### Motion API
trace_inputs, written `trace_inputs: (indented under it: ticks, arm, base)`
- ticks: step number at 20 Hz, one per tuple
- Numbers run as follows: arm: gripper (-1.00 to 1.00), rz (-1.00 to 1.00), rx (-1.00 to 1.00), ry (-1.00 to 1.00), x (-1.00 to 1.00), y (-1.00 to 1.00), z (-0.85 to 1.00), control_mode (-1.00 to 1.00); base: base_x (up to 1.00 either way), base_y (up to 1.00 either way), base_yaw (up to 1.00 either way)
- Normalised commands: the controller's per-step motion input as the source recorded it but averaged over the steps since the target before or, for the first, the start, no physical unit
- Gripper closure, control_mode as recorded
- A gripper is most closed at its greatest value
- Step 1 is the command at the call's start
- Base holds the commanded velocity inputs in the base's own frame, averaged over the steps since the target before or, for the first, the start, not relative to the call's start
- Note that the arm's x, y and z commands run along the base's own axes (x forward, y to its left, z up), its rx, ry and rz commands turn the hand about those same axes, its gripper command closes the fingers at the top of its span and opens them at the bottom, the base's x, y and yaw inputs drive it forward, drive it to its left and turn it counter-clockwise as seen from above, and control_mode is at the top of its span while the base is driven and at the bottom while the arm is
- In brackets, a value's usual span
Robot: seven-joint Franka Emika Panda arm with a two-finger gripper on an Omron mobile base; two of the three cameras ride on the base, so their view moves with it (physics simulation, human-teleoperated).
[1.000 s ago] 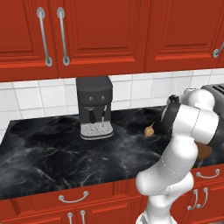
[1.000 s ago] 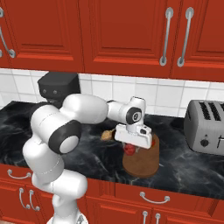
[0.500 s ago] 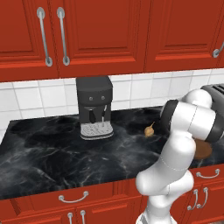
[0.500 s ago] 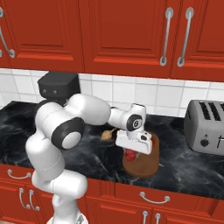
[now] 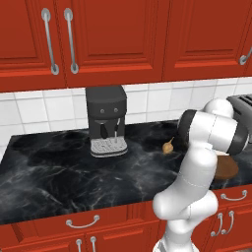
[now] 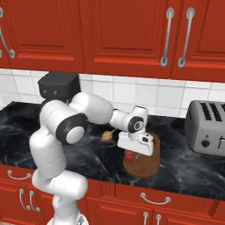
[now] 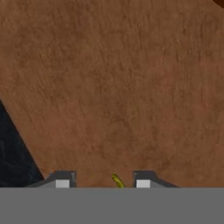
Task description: Place the avocado, onion, tomato, and bell pepper on the cutting board.
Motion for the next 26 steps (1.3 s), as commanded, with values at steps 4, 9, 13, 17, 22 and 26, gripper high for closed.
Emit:
trace_inputs:
  ticks: [4,9,13,17,22,26]
  arm:
    - [-1.00,0.00,0.00,0.00,0.00,-0.30,0.04,-1.00]
    - [-1.00,0.00,0.00,0.00,0.01,-0.07,0.27,-1.00]
    - [-1.00,0.01,0.00,-0.04,0.01,0.00,0.48,-1.00]
    - [-1.00,0.03,0.00,-0.09,0.00,0.13,0.63,-1.00]
    - [-1.00,0.05,0.00,-0.10,-0.07,0.70,0.39,-1.00]
    - [-1.00,0.08,-0.06,-0.02,-0.01,1.00,0.27,-1.00]
  base:
    - [0.00,0.00,0.00]
    - [0.00,0.00,0.00]
    - [0.00,0.00,0.00]
    - [0.00,0.00,0.00]
    - [0.00,0.00,0.00]
    - [0.00,0.00,0.00]
